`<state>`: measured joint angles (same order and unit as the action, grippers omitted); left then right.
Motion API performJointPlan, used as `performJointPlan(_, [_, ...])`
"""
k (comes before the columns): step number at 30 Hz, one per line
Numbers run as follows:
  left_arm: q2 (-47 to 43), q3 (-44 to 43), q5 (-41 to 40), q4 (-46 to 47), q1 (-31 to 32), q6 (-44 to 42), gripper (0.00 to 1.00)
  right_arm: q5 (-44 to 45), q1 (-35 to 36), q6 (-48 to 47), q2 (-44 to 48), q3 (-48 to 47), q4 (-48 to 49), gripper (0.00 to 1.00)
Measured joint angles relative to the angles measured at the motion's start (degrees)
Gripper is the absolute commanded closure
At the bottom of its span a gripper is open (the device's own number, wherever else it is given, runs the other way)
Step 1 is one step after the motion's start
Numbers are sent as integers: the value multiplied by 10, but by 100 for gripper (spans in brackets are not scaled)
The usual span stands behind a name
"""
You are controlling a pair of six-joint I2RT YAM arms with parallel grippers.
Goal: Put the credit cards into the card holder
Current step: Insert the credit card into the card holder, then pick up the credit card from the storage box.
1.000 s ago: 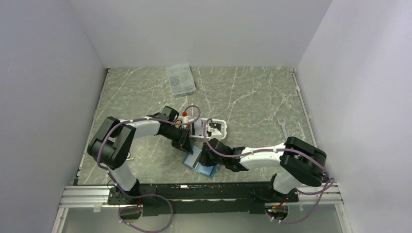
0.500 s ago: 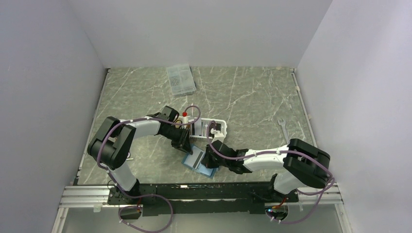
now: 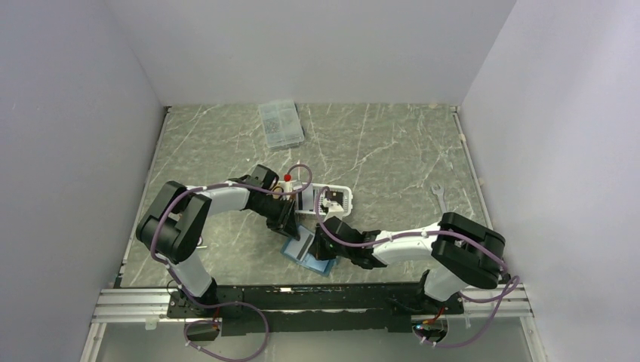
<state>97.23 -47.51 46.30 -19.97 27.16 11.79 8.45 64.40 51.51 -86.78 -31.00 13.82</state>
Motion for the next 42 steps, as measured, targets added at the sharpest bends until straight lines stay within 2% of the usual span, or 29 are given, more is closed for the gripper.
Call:
performJointPlan(2, [0, 0, 2, 0, 1, 0, 64, 1, 0, 0, 1, 0, 0, 97])
performJointPlan(3, [0, -1, 3, 0, 2, 0, 53, 3, 0, 0, 3, 0, -2, 95])
performJointPlan(5, [0, -5, 5, -4, 3, -3, 26, 4, 0, 1, 12, 4, -3, 90])
performJointPlan(6, [0, -10, 5, -10, 3, -4, 7, 5, 0, 2, 23, 10, -3, 87])
performJointPlan(7, [0, -17, 6, -18, 4, -5, 1, 5, 0, 3, 35, 18, -4, 85])
performJointPlan(12, [-2, -50, 18, -41, 4, -27, 1, 10, 0, 6, 103, 48, -39, 75])
performJointPlan(17, [-10, -54, 19, -83, -4, -53, 1, 20, -14, 0, 171, 54, -82, 72])
performJointPlan(21, [-24, -72, 25, -123, -5, -80, 0, 20, -39, -14, 186, 42, -112, 66])
performJointPlan(25, [-29, -115, 41, -184, -9, -128, 1, 10, -82, -37, 188, 8, -146, 57])
performJointPlan(29, [-29, -159, 56, -250, -19, -176, 1, -17, -156, -61, 196, -44, -172, 48])
performJointPlan(34, [-33, -254, 47, -328, -54, -231, 1, -56, -233, -92, 133, -155, -183, 44])
performJointPlan(38, [-63, -342, -6, -337, -88, -251, 1, -86, -250, -110, 30, -238, -183, 41])
performJointPlan(39, [-79, -365, -34, -330, -99, -250, 4, -90, -251, -115, 5, -252, -185, 40])
performJointPlan(42, [-96, -422, -74, -336, -127, -254, 1, -94, -249, -126, -45, -272, -194, 38])
